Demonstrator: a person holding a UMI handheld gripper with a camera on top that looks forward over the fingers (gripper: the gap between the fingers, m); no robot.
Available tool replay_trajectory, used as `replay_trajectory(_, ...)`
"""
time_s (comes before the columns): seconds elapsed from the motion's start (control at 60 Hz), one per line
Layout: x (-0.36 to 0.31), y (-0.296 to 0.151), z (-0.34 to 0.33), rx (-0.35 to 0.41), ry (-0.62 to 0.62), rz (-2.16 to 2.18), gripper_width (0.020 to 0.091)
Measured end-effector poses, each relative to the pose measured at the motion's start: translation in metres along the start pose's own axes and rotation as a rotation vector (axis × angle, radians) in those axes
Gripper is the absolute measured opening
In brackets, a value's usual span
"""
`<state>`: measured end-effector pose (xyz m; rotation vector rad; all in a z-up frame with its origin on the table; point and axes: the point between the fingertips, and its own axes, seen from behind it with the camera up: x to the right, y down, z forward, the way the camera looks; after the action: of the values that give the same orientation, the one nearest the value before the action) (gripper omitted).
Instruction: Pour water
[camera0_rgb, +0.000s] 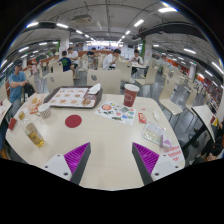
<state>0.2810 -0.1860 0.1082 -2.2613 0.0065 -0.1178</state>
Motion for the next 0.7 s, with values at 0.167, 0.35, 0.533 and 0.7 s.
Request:
replay_trajectory(0.167, -0.011, 0.006, -0.004, 0.004, 0.033, 0.001, 0.0854)
replay_trajectory(0.35, -0.063, 0.03, -0.019, -0.002, 0.03, 0.011, 0.0853)
replay_trajectory(0.533, -0.167, 0.051, -0.029, 0.018, -0.029, 0.028, 0.0852)
replay_trajectory(0.7, -0.271, 0.037, -0.017, 0.102, -0.109, 0.011, 0.0853)
